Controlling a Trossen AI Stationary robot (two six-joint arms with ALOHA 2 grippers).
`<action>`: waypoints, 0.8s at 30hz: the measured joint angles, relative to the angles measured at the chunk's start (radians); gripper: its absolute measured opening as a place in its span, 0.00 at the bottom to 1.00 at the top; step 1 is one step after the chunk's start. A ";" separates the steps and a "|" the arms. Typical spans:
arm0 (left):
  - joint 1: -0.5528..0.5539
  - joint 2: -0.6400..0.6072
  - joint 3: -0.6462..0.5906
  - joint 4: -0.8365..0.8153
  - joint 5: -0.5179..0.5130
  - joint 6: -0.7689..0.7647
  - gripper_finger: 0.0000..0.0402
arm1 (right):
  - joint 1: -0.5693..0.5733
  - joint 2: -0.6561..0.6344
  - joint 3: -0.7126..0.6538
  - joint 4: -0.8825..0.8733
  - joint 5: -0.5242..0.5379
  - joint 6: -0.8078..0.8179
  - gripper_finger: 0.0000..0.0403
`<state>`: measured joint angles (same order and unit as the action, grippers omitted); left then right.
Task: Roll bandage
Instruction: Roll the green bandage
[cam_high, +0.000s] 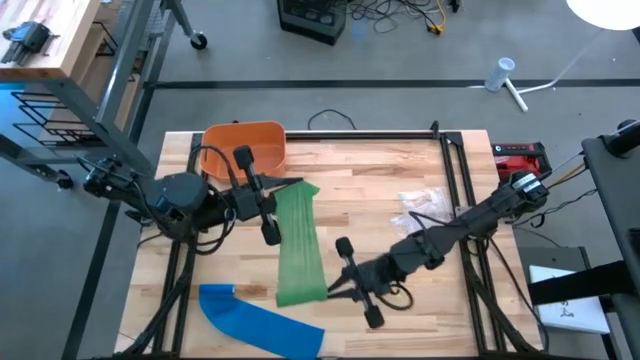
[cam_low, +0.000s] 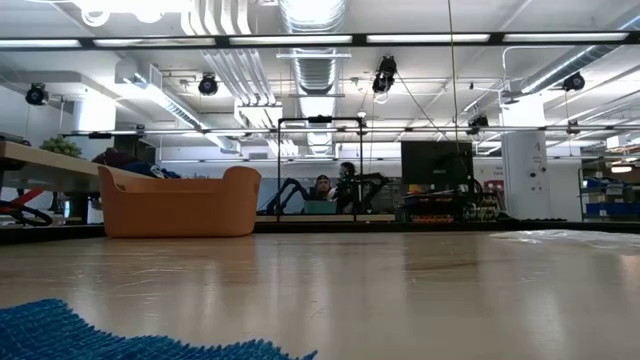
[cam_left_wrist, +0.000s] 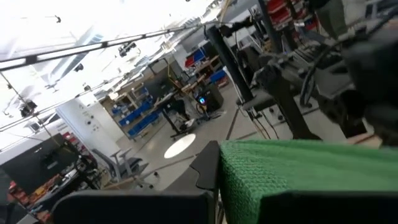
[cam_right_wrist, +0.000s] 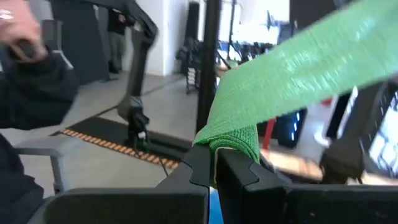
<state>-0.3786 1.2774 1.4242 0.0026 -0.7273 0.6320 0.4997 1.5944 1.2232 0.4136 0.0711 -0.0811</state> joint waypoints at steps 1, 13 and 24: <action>0.000 0.000 0.000 -0.004 0.000 -0.004 0.00 | 0.009 0.000 0.002 -0.002 0.000 -0.013 0.01; 0.000 -0.001 -0.029 -0.124 -0.002 -0.103 0.00 | 0.066 0.000 0.055 -0.007 0.000 -0.126 0.01; -0.005 -0.018 -0.160 -0.176 -0.008 -0.232 0.00 | 0.066 -0.002 0.081 -0.024 0.060 -0.189 0.01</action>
<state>-0.3836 1.2597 1.2643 -0.1738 -0.7350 0.4001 0.5655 1.5920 1.3041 0.3901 0.1310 -0.2701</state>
